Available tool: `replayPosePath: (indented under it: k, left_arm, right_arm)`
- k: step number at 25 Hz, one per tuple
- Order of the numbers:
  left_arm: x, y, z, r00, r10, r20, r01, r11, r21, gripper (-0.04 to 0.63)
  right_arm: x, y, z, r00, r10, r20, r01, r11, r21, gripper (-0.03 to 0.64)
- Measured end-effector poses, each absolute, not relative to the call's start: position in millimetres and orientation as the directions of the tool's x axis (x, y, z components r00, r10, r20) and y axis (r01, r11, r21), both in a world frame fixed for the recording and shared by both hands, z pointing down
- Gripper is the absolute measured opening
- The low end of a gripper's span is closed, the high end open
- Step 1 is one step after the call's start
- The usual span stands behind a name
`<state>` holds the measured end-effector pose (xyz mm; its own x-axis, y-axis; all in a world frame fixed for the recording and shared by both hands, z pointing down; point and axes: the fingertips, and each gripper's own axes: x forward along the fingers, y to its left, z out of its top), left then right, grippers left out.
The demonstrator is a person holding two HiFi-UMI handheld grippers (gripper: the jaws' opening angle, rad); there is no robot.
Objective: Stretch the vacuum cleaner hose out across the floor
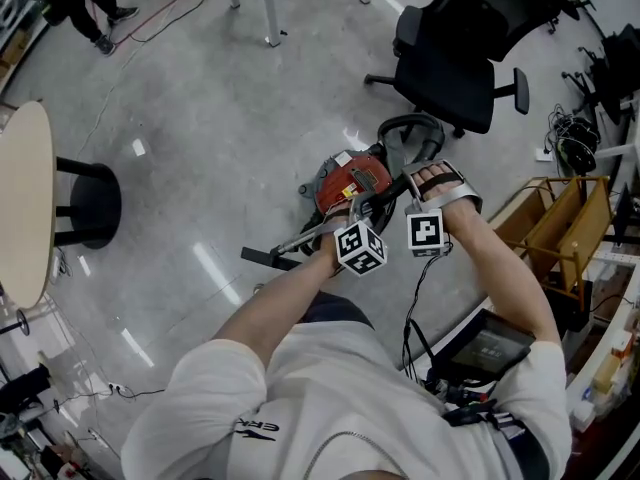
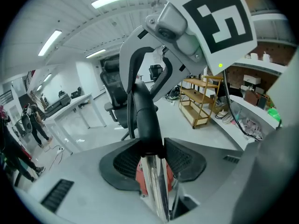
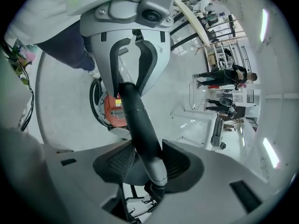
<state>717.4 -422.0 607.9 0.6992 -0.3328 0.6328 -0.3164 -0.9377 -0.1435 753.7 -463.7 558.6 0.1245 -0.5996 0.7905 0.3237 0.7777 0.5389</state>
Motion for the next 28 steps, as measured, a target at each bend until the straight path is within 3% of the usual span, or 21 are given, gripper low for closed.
replayPosePath:
  k: [11,17,21,28]
  left_arm:
    - [696,-415,639,0.652,-0.316,0.689,-0.300,-0.942,-0.149,0.154]
    - [712,-435,644,0.632,-0.340,0.696,-0.315,-0.934,-0.169,0.153]
    - [732,-453,649,0.599,-0.363,0.714,-0.351,-0.920,-0.173,0.152]
    - [768,-478,658,0.561,-0.373,0.739,-0.387,-0.907,-0.165,0.152]
  right_arm:
    - [732,-450,583,0.076,-0.610,0.789,0.348,0.758,0.552,0.176]
    - [733,-484,576,-0.039,-0.722,0.691,0.335,0.642,0.690,0.173]
    - [766,-485,588,0.010,-0.635,0.773,0.384,0.716,0.583,0.173]
    - [803,-514,600,-0.021,-0.621,0.783,0.397,0.714,0.577,0.173]
